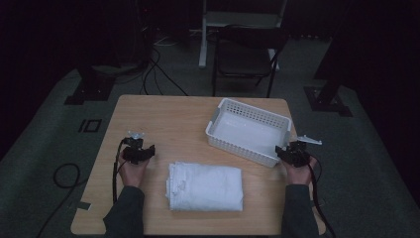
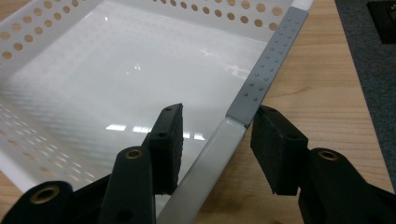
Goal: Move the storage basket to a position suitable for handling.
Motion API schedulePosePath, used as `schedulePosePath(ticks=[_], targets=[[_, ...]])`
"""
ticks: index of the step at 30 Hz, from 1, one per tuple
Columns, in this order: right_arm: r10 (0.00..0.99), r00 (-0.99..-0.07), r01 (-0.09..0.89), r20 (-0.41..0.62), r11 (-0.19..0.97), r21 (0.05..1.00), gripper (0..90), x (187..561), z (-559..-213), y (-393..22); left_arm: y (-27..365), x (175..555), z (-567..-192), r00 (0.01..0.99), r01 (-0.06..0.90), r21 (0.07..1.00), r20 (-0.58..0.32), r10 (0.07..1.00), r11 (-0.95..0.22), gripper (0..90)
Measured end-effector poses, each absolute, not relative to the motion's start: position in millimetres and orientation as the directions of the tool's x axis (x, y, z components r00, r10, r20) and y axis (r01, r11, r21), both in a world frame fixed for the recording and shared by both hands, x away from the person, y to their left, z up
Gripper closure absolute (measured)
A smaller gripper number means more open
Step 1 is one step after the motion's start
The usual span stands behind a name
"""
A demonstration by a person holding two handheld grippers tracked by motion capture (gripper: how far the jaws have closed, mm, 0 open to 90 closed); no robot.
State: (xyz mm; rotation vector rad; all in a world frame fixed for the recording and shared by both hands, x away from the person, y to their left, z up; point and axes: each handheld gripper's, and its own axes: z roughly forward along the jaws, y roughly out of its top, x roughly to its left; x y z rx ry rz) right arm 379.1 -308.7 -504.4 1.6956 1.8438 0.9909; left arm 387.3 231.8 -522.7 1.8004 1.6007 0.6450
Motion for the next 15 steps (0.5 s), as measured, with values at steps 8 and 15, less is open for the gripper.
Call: schedulePosePath(ticks=[8, 15], targets=[[0.976, -0.165, 0.660, 0.143, 0.002, 0.751, 53.6, 381, -505, -303, 230, 378, -508, 0.204, 0.609, 0.792, -0.124, 0.971, -0.027, 49.3], [0.975, -0.175, 0.657, 0.141, 0.009, 0.754, 53.4, 382, -505, -300, 229, 378, -507, 0.220, 0.615, 0.788, -0.144, 0.965, -0.023, 49.3]])
